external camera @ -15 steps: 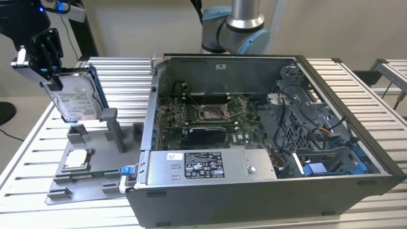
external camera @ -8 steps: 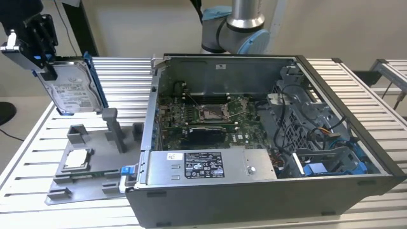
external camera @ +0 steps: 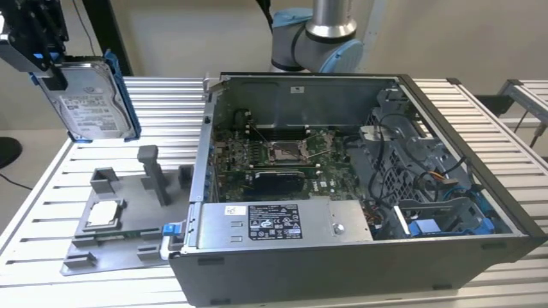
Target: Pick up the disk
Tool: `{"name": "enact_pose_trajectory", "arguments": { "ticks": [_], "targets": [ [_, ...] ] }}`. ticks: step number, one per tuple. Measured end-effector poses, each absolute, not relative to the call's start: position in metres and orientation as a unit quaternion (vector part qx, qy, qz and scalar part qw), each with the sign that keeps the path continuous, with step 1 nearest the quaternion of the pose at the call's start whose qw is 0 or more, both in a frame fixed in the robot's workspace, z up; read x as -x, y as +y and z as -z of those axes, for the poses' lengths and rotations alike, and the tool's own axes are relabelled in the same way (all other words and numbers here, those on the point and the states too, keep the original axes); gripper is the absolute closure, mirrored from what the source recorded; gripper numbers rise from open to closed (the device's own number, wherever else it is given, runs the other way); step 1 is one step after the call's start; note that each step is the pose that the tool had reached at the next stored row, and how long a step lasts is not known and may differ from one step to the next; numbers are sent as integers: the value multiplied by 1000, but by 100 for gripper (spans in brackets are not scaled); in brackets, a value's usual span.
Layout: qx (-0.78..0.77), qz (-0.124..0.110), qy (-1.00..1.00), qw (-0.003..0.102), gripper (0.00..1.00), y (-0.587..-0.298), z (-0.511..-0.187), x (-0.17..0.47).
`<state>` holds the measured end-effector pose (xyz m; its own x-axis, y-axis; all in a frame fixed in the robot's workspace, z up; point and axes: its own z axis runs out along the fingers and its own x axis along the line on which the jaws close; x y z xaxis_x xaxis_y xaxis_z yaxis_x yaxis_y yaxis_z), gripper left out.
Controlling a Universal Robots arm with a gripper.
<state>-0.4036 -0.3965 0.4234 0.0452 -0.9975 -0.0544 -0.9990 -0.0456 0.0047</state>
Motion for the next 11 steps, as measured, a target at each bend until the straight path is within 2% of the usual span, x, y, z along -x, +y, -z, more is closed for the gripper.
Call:
{"name": "enact_pose_trajectory", "arguments": {
  "ticks": [11],
  "targets": [
    [722, -22, 691, 18, 100, -398, -465, 404]
  ]
}}
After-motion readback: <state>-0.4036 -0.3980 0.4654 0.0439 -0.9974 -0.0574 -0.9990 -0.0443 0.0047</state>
